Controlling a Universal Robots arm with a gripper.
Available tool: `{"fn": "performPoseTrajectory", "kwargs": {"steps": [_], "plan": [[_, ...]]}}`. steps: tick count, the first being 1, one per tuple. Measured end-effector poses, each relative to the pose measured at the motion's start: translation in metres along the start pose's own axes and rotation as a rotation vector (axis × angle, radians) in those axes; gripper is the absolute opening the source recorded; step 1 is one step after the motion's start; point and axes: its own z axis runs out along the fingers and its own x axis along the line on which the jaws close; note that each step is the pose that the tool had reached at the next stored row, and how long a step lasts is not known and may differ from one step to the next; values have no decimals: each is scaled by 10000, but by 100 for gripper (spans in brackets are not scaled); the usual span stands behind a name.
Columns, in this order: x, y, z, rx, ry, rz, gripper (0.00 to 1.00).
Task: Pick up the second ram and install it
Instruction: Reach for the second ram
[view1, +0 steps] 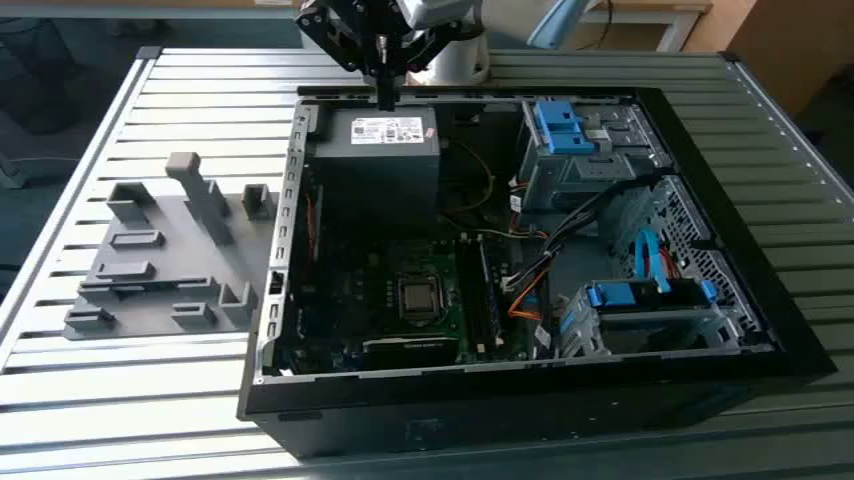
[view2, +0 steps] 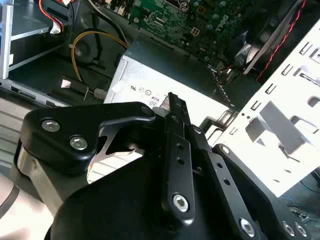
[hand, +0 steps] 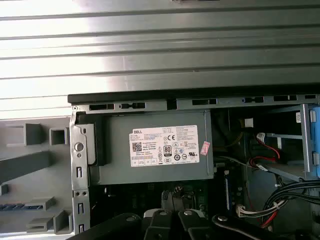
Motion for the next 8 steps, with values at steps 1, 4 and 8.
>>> {"fn": "performPoseTrajectory", "kwargs": {"steps": [1, 4, 8], "plan": [[0, 0, 0, 0, 0, 0, 11], [0, 0, 0, 0, 0, 0, 11], [12, -1, -1, 0, 1, 1, 11]]}}
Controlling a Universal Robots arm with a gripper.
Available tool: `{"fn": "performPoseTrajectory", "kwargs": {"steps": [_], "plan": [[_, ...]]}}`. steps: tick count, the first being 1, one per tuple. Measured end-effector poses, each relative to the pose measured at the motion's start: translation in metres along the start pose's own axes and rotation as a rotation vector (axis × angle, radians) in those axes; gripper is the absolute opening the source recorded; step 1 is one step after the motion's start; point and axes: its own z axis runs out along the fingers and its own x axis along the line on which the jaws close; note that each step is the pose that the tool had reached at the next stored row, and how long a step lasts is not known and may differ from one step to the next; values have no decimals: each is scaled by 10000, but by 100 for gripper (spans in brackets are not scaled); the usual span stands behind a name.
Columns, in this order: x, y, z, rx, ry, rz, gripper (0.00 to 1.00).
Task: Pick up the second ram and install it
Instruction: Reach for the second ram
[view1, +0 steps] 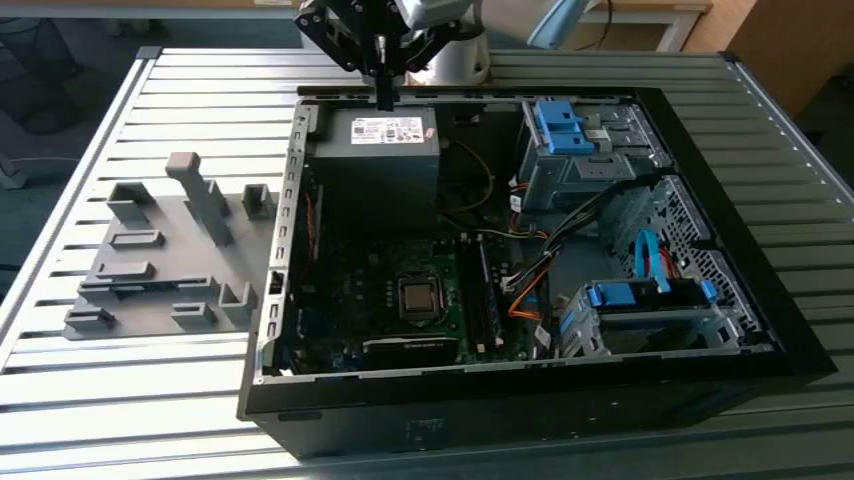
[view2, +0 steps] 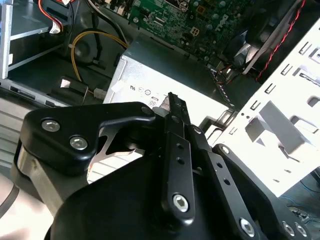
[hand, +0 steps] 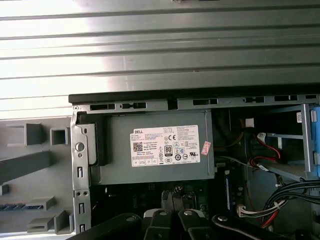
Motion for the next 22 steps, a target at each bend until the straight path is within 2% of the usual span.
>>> {"fn": "performPoseTrajectory", "kwargs": {"steps": [22], "plan": [[124, -10, -2, 0, -1, -1, 11]]}}
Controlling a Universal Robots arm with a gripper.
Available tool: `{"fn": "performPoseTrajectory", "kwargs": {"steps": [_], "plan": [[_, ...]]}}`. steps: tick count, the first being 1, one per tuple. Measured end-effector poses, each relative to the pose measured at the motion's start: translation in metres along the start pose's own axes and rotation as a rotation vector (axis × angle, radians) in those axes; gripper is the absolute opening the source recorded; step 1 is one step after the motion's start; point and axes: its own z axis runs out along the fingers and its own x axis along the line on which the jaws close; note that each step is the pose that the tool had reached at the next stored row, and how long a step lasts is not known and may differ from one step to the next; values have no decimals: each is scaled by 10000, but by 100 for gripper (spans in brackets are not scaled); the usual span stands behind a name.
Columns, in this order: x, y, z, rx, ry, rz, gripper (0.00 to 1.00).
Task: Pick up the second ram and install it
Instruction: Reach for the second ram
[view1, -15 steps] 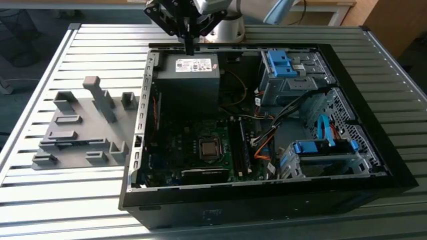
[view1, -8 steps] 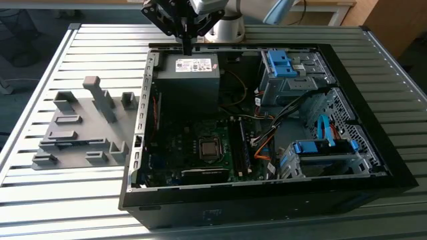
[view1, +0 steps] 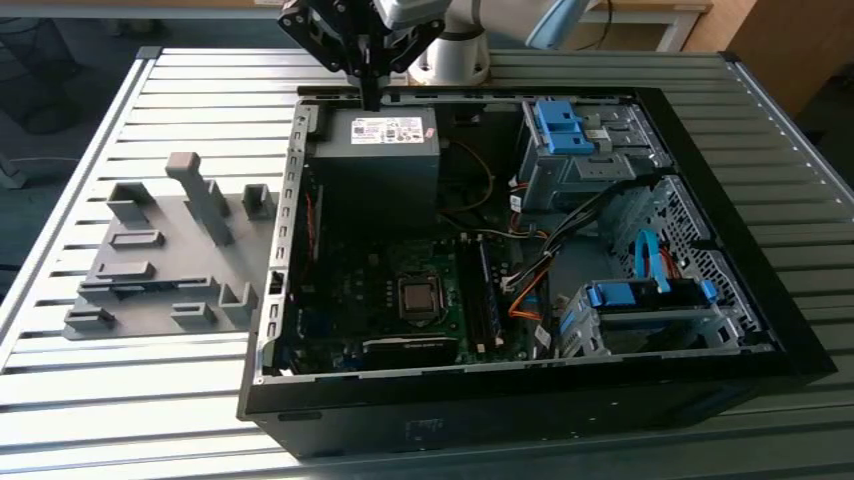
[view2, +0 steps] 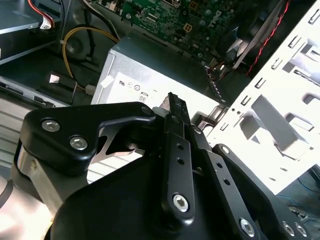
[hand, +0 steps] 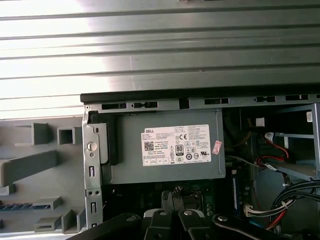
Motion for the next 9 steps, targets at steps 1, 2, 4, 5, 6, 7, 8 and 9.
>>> {"fn": "performPoseTrajectory", "kwargs": {"steps": [1, 2, 4, 5, 6, 7, 8, 9], "plan": [[4, 0, 0, 0, 0, 0, 11], [6, 0, 0, 0, 0, -1, 11], [13, -1, 0, 0, 0, 0, 11], [16, -1, 0, 0, 0, 0, 11], [18, -1, 0, 0, 0, -1, 11], [21, -2, 0, 0, 0, -1, 11], [25, -2, 0, 0, 0, 0, 11], [28, -2, 0, 0, 0, 0, 11]]}}
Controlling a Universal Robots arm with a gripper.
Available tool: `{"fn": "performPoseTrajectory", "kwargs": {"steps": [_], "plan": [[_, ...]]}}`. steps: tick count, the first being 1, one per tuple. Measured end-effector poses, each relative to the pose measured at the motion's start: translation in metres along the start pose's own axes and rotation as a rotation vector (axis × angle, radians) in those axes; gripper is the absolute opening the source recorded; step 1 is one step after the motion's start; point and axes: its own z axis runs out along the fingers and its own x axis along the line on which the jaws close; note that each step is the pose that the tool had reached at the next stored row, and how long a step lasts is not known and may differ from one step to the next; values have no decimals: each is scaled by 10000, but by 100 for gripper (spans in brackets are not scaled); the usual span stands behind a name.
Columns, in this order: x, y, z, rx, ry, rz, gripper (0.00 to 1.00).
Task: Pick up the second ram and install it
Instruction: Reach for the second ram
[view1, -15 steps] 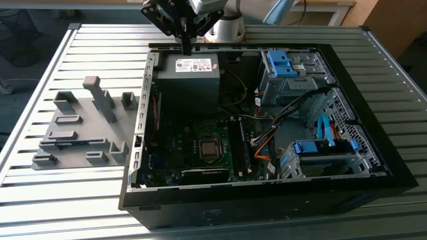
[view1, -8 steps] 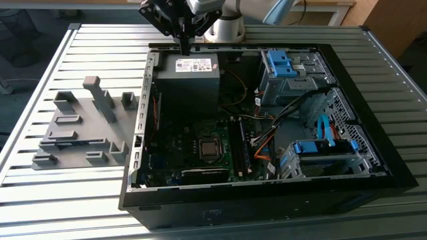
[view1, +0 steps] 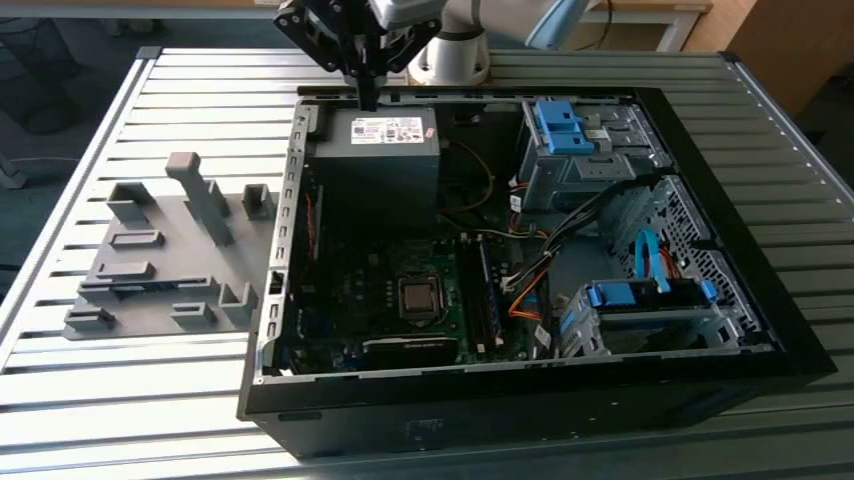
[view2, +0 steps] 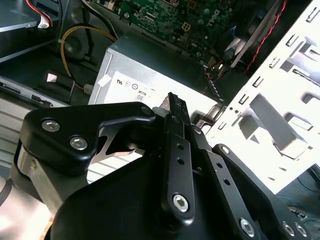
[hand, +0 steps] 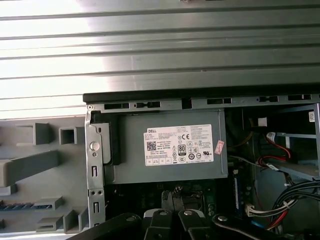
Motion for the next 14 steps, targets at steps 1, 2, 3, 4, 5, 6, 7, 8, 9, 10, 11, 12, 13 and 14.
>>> {"fn": "performPoseTrajectory", "kwargs": {"steps": [1, 2, 3, 4, 5, 6, 7, 8, 9, 10, 11, 12, 13, 14], "plan": [[3, 0, 0, 0, 1, -1, 11], [8, -1, 0, 0, 0, 0, 11], [12, -1, 0, 1, 1, -1, 11], [15, -1, 0, 0, 1, -1, 11], [18, -1, 0, 0, 1, 0, 11], [21, -2, 0, 0, 1, 0, 11], [25, -2, 0, 0, 0, 0, 11], [29, -2, 0, 1, 1, 0, 11], [32, -2, 0, 0, 1, -1, 11], [35, -3, 0, 1, 0, 0, 11], [38, -3, 0, 0, 1, -1, 11], [41, -3, 0, 0, 1, -1, 11], [44, -3, 0, 0, 1, -1, 11], [47, -4, 0, 0, 1, -1, 11]]}}
